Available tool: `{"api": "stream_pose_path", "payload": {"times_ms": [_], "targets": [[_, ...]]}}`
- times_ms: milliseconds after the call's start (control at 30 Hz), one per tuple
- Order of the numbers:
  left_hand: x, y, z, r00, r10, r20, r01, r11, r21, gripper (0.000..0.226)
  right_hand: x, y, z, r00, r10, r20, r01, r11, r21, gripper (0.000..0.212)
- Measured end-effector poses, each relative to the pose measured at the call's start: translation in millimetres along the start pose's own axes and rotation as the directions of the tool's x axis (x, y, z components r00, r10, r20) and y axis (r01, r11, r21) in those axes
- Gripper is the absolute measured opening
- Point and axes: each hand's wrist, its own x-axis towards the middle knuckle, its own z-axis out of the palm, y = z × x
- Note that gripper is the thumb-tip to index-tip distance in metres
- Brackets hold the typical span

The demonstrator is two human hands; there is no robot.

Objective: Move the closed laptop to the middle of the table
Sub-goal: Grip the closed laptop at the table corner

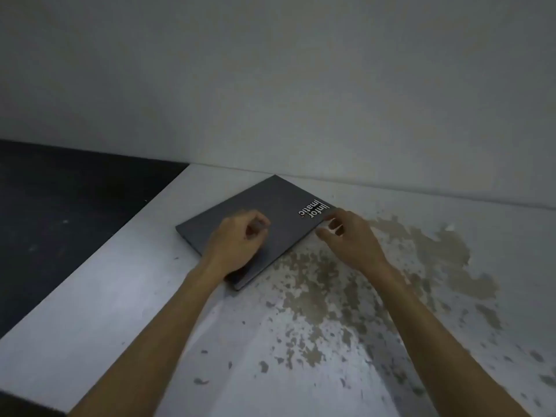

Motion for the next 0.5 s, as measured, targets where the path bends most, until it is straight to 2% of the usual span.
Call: {"api": "stream_pose_path", "payload": {"times_ms": [100, 200, 333, 500], "targets": [[14, -16, -5, 0.997, -0.07, -0.036, 0.073, 0.99, 0.117, 0.019, 14, 1, 14, 0.997, 0.073, -0.04, -0.077, 0.993, -0.09, 0.049], [28, -28, -9, 0.979, -0.204, -0.007, 0.202, 0.961, 0.19, 0.038, 23, -1, 28, 0.985, 0.166, -0.037, -0.169, 0.979, -0.116, 0.062], [52, -45, -8, 0.949, -0.315, 0.032, 0.29, 0.905, 0.312, 0.064, 30, -6, 47, 0.98, 0.198, -0.025, -0.2, 0.975, -0.095, 0.064], [74, -52, 1, 0.923, -0.383, 0.05, 0.333, 0.855, 0.398, 0.077, 33, -18, 59, 0.973, 0.23, -0.024, -0.231, 0.968, -0.101, 0.064]]}}
